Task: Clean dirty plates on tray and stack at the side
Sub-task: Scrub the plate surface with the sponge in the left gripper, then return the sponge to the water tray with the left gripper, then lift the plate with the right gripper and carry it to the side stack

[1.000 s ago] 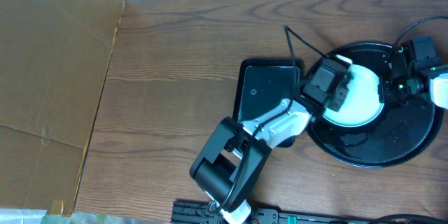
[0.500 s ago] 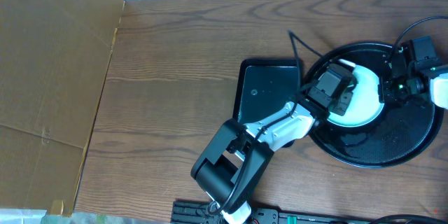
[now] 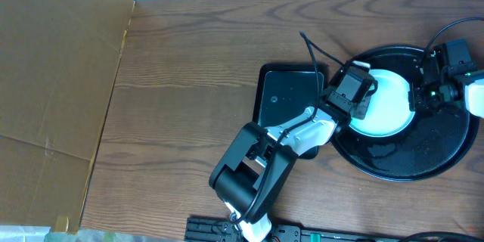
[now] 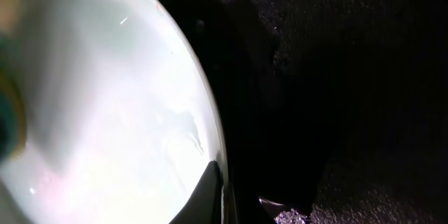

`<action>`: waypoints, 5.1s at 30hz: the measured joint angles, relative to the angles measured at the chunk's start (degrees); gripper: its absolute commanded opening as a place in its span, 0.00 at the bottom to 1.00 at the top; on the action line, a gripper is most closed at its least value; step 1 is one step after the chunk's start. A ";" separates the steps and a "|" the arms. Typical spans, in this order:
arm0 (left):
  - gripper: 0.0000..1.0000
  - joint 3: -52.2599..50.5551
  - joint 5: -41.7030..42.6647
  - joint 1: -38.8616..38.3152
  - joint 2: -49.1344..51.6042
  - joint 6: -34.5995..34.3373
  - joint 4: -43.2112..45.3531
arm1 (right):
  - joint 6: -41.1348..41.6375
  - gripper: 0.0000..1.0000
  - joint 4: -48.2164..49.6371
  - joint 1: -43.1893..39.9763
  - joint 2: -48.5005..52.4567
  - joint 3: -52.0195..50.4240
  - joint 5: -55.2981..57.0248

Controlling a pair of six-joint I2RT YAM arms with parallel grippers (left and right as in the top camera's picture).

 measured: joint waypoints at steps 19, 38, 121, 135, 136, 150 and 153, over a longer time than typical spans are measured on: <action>0.07 -0.52 8.28 1.22 0.55 -5.75 14.82 | 0.00 0.01 0.20 0.00 0.00 0.00 -0.02; 0.07 0.76 2.27 0.98 4.59 -6.10 7.23 | 0.00 0.01 0.13 0.00 0.00 0.00 0.00; 0.07 -0.90 -12.68 14.45 -27.36 -17.90 -36.61 | -18.93 0.01 -0.26 14.99 -27.12 -1.38 44.02; 0.07 -0.90 -12.44 14.73 -13.86 -20.63 -35.34 | -47.45 0.01 10.14 29.27 -28.33 -1.38 69.07; 0.08 -0.90 -12.44 14.73 -13.57 -20.63 -35.08 | -49.44 0.01 11.13 30.05 -28.33 -1.38 70.25; 0.38 -0.90 -8.76 14.73 -12.61 -21.31 -32.54 | -59.25 0.01 15.98 32.13 -28.33 -1.38 78.31; 0.43 -0.90 -8.48 14.73 -12.63 -21.49 -32.59 | -59.54 0.01 15.98 32.11 -28.33 -1.38 78.77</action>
